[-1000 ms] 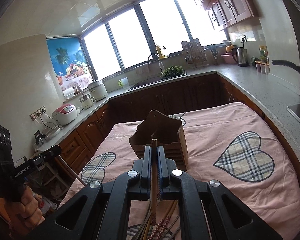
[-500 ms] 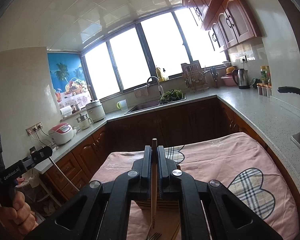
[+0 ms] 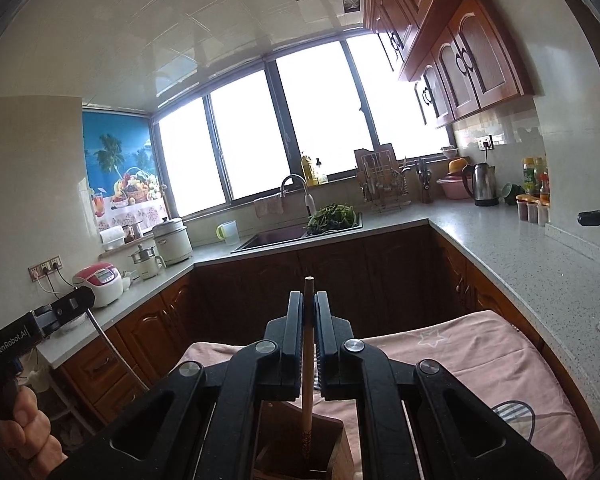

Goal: Organize utensils
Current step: 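Lift both held sticks and carry them over the wooden holder's slots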

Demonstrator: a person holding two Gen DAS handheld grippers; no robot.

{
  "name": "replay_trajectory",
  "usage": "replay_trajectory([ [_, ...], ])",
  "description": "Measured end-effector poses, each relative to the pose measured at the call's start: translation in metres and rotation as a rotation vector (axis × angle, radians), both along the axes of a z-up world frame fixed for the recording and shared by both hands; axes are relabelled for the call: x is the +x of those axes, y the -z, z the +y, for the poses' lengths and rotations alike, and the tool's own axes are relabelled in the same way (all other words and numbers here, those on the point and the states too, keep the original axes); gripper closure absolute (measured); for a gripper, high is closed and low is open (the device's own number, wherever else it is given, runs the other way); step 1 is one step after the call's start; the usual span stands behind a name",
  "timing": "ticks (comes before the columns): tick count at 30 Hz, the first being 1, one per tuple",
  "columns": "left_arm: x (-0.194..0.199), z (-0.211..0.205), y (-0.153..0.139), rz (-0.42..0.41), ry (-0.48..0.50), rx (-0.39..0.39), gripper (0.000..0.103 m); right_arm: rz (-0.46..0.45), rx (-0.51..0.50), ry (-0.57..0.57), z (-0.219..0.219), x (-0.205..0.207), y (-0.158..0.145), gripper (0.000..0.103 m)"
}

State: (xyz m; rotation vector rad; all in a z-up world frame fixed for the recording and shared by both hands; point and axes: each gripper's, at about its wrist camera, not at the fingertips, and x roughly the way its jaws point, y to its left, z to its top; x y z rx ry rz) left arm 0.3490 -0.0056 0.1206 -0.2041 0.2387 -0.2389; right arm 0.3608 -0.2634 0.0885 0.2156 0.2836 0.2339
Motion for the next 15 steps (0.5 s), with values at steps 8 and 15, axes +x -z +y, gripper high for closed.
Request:
replay_trajectory([
  [8,0.035,-0.005,0.052,0.063,-0.036,-0.028,0.1,0.086,-0.015,-0.006,0.005,0.024,0.055,0.098],
  [15,0.051,-0.016,0.082,0.122,-0.039,-0.007,0.099,0.114,-0.022,-0.003,0.007,0.03,0.073,0.098],
])
